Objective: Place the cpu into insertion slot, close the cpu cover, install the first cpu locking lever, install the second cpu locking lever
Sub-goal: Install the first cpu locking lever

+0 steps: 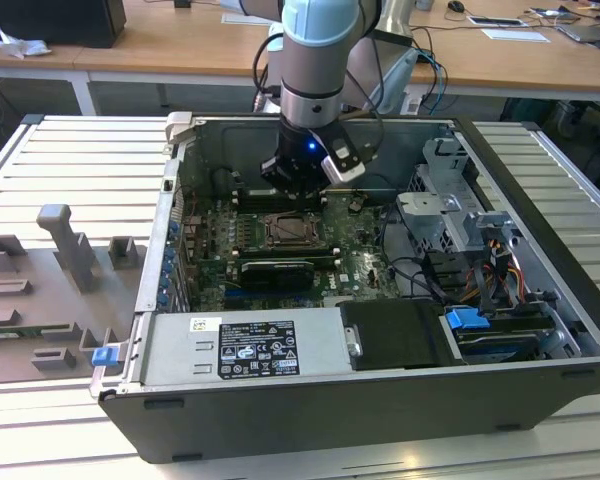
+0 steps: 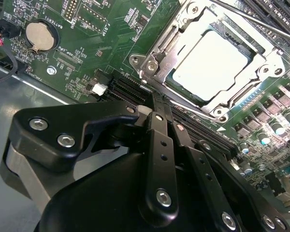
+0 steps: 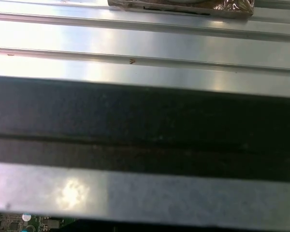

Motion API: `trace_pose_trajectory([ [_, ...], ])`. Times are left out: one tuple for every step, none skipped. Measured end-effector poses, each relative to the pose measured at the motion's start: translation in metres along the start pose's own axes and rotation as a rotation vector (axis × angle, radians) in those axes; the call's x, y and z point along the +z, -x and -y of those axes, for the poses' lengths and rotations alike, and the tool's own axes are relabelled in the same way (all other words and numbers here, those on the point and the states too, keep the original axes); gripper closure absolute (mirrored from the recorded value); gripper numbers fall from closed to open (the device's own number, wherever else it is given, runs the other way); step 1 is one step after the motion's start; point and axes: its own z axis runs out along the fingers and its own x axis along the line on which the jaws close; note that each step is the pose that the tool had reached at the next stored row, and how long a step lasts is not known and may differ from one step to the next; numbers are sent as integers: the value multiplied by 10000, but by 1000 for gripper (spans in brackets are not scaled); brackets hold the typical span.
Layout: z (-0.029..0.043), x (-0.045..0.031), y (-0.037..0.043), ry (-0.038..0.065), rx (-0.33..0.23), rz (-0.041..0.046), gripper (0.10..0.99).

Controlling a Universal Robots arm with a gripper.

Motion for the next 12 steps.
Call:
trace_pose_trajectory([
  [1, 8, 0, -12, -1, -1, 980],
  [1, 15, 0, -25, -1, -1, 980],
  [2, 23, 0, -47, 0, -4, 980],
  [3, 24, 0, -66, -1, -6, 980],
  [3, 25, 0, -67, -1, -6, 980],
  [3, 25, 0, -67, -1, -5, 980],
  [3, 26, 0, -65, 0, -4, 980],
  [3, 26, 0, -65, 0, -4, 980],
  [3, 26, 0, -68, 0, -4, 980],
  [3, 26, 0, -73, -1, -4, 980],
  [3, 27, 0, -81, -1, -5, 980],
  [3, 27, 0, -87, -1, -6, 980],
])
